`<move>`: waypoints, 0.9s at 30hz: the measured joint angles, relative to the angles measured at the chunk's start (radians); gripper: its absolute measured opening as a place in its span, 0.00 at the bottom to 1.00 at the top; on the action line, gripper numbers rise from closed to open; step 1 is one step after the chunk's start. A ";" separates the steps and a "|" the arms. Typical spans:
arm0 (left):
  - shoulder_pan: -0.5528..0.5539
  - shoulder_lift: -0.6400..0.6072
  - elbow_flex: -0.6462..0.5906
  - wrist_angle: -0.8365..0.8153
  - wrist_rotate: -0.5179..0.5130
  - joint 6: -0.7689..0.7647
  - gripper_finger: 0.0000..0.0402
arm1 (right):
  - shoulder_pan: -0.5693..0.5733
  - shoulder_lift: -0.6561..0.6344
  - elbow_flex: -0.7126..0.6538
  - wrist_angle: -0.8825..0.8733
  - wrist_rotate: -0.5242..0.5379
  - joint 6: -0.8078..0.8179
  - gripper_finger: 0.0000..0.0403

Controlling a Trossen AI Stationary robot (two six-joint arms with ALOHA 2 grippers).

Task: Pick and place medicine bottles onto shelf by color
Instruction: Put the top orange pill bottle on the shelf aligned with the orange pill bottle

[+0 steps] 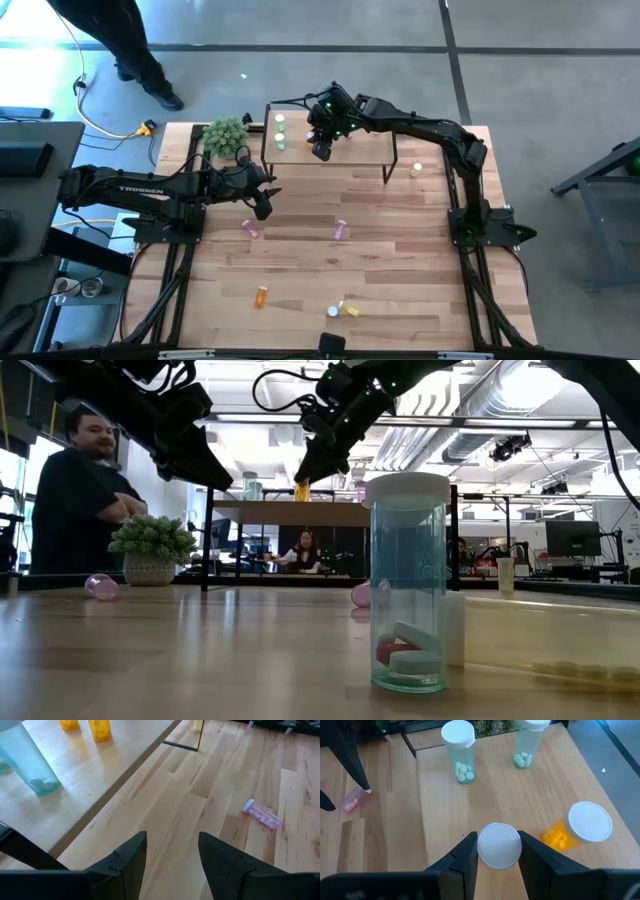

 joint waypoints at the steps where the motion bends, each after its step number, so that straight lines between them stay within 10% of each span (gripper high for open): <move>1: 0.000 0.000 0.000 0.000 0.000 0.000 0.42 | 0.000 0.000 0.000 0.000 0.000 -0.002 0.27; 27: 0.000 0.000 0.000 0.000 0.000 0.000 0.42 | -0.001 0.001 0.000 -0.002 0.002 -0.024 0.27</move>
